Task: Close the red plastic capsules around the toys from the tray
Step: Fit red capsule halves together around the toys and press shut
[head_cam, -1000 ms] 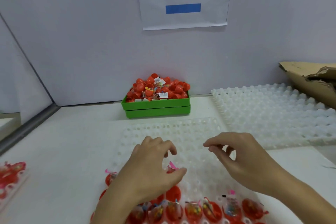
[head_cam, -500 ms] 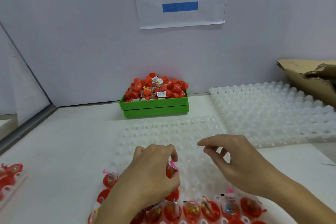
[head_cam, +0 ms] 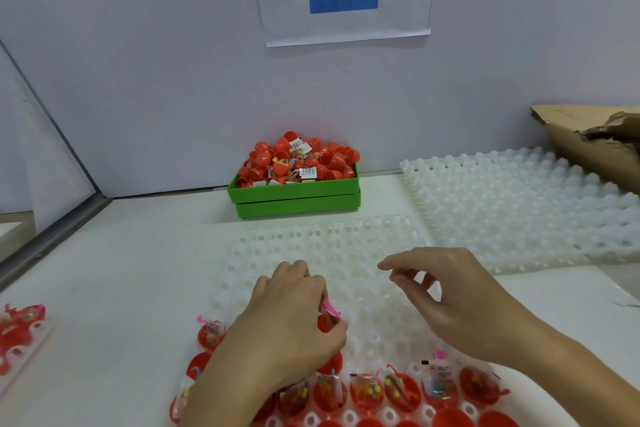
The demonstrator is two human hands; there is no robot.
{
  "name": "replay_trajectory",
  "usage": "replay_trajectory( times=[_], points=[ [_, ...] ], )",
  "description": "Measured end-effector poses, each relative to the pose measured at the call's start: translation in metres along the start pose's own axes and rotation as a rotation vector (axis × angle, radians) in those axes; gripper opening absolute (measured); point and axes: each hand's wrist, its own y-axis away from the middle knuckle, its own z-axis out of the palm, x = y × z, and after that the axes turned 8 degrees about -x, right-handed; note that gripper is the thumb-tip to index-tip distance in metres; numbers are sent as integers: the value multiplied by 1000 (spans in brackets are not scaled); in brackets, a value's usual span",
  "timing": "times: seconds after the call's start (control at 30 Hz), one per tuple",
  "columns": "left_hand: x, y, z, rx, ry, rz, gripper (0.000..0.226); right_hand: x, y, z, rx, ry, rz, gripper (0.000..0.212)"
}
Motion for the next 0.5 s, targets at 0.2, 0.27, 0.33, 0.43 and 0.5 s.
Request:
replay_trajectory(
  times=[0.2, 0.27, 0.33, 0.43, 0.5],
  points=[
    [0, 3, -5, -27, 100, 37, 16, 0, 0, 0, 13, 0, -6, 30],
    [2, 4, -7, -46, 143, 62, 15, -1, 0, 0, 13, 1, -6, 30],
    [3, 5, -9, -60, 180, 69, 14, -1, 0, 0, 11, 1, -7, 30],
    [2, 6, -10, -69, 202, 50, 13, -1, 0, -1, 8, -4, -4, 30],
    [0, 5, -11, -74, 203, 62, 12, -1, 0, -2, 10, 1, -6, 30]
  ],
)
